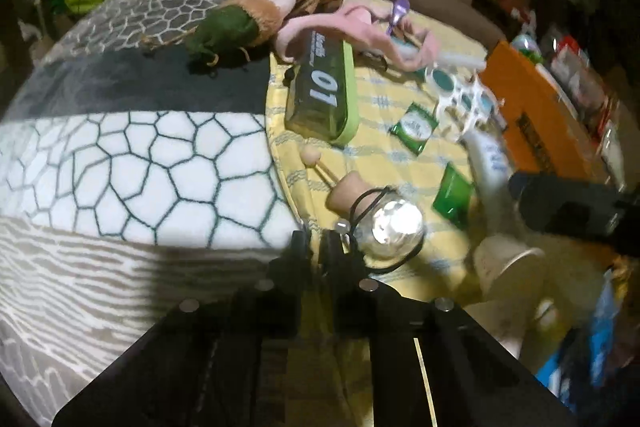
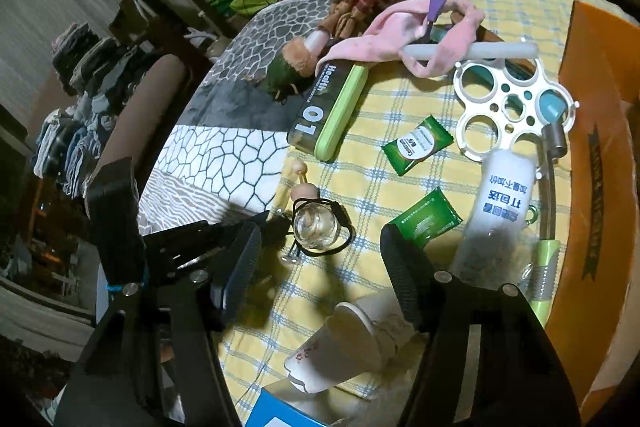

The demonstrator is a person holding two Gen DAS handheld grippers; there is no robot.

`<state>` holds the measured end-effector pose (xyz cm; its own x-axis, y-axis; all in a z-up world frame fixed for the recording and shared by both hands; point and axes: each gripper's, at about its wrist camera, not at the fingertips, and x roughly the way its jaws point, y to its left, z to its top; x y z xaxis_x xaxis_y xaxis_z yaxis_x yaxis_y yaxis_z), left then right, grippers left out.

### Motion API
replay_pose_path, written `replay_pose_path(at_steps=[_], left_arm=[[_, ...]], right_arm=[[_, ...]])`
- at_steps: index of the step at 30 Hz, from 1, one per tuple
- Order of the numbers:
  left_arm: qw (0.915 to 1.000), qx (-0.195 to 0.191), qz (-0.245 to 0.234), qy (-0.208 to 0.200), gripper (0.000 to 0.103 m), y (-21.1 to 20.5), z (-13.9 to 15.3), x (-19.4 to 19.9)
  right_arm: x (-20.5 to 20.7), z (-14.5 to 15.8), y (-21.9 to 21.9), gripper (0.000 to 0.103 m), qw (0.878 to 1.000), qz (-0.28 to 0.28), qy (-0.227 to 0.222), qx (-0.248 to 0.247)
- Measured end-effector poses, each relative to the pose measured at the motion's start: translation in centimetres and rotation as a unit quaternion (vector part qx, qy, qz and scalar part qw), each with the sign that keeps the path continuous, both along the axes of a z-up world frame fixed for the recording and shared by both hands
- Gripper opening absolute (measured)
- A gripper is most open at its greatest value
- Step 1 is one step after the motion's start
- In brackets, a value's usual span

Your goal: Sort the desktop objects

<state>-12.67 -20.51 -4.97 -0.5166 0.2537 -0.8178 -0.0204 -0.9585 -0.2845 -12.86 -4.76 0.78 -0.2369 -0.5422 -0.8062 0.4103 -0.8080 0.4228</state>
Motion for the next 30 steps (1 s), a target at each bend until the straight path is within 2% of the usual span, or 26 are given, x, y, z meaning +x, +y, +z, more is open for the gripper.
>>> replay_pose_path(at_steps=[4, 7, 8, 10, 12, 15, 17, 19, 21, 23, 25, 26, 27, 29, 30], left_arm=[[0.9987, 0.044, -0.002, 0.024, 0.008, -0.6, 2.2, 0.7], [0.9978, 0.053, -0.009, 0.038, 0.003, -1.0, 4.3, 1.4], [0.9984, 0.034, -0.005, 0.044, 0.004, -1.2, 5.0, 1.7], [0.9983, -0.041, 0.015, 0.039, 0.008, -1.4, 5.8, 2.2], [0.9957, -0.082, 0.033, 0.027, 0.01, -1.9, 5.8, 2.5], [0.9971, -0.069, 0.021, 0.025, 0.01, -2.1, 5.4, 2.8], [0.997, -0.068, -0.006, 0.037, 0.012, -0.7, 5.4, 2.9], [0.9951, -0.083, -0.028, 0.045, 0.021, 1.2, 5.1, 2.7], [0.9924, -0.101, -0.046, 0.054, 0.054, 3.1, 4.9, 2.1], [0.9879, -0.131, -0.057, 0.061, 0.06, 4.8, 4.5, 1.2], [0.9847, -0.153, -0.063, 0.054, 0.059, 5.6, 3.7, 0.1], [0.985, -0.154, -0.064, 0.043, 0.049, 5.7, 3.2, -0.4], [0.9869, -0.146, -0.061, 0.032, 0.029, 5.5, 2.7, -0.8], [0.9919, -0.113, -0.051, 0.024, 0.006, 4.7, 2.4, -1.0], [0.994, -0.097, -0.044, 0.024, 0.006, 4.3, 2.4, -1.0]], right_arm=[[0.0, 0.4, 0.3, 0.06, 1.0, 0.0, 0.003, 0.0], [0.2, 0.9, 0.4, 0.06, 1.0, -0.001, 0.008, -0.002], [0.2, 1.0, 0.5, 0.06, 1.0, 0.0, 0.009, -0.003], [0.4, 1.2, 0.4, 0.06, 1.0, 0.003, 0.011, 0.001], [0.5, 1.2, 0.2, 0.06, 1.0, 0.004, 0.013, 0.009], [0.6, 1.1, 0.1, 0.06, 1.0, 0.003, 0.011, 0.003], [0.7, 1.2, 0.0, 0.06, 1.0, 0.0, 0.012, 0.001], [0.6, 1.3, 0.0, 0.06, 1.0, -0.001, 0.012, -0.002], [0.6, 1.5, 0.1, 0.06, 1.0, -0.001, 0.014, -0.004], [0.6, 1.7, 0.3, 0.06, 1.0, -0.003, 0.015, -0.007], [0.5, 2.0, 0.6, 0.06, 1.0, -0.004, 0.015, -0.013], [0.5, 2.1, 0.7, 0.06, 1.0, -0.004, 0.015, -0.013], [0.5, 2.2, 0.7, 0.06, 1.0, -0.002, 0.015, -0.013], [0.5, 2.1, 0.6, 0.06, 1.0, 0.004, 0.014, -0.011], [0.6, 2.1, 0.5, 0.06, 1.0, 0.006, 0.014, -0.009]])
